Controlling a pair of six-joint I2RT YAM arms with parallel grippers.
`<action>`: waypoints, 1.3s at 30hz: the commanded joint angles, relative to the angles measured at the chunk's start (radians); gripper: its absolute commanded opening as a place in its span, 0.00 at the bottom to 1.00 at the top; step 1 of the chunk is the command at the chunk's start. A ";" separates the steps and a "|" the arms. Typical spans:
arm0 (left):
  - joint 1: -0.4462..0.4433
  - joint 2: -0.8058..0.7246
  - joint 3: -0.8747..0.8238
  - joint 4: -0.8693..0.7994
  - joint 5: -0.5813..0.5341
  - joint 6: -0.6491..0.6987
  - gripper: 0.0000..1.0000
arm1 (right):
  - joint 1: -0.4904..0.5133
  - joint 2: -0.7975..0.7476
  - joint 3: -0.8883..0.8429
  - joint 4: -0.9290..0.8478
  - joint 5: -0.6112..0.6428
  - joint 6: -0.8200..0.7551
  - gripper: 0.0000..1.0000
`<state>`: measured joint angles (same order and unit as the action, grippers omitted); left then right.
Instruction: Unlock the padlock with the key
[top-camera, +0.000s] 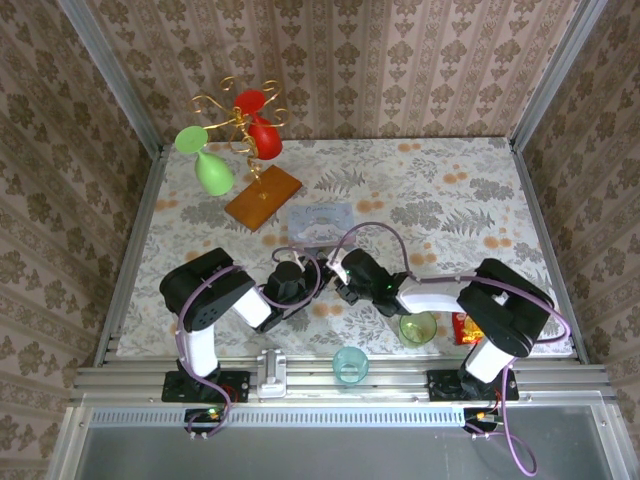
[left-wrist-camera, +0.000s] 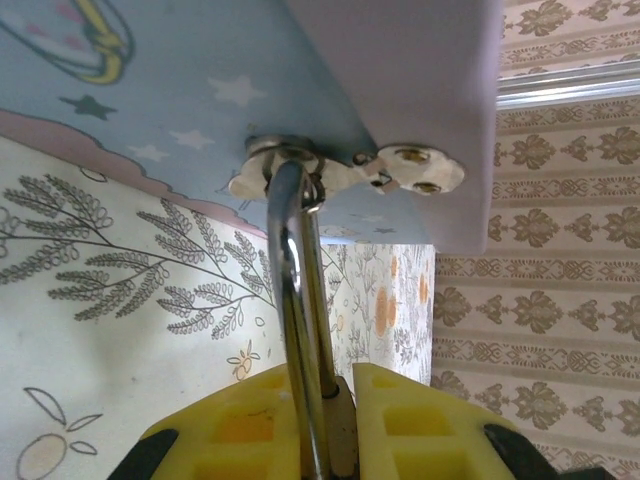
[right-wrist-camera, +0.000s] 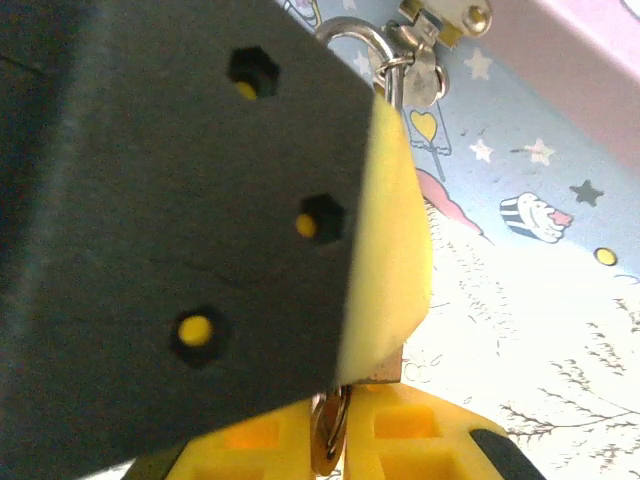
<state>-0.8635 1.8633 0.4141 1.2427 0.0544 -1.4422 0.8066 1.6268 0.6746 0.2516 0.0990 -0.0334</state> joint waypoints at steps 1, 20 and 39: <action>-0.002 -0.007 -0.011 0.064 0.014 0.010 0.11 | -0.076 -0.042 -0.021 0.056 -0.287 0.100 0.12; 0.045 0.018 -0.077 0.061 -0.025 0.092 0.34 | -0.236 0.044 -0.079 0.268 -0.731 0.330 0.11; 0.067 0.016 -0.138 0.050 -0.109 0.239 0.39 | -0.297 0.148 -0.102 0.445 -0.884 0.523 0.13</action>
<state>-0.8162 1.8626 0.3027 1.3499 -0.0032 -1.2652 0.5201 1.7622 0.5877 0.6117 -0.7193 0.4465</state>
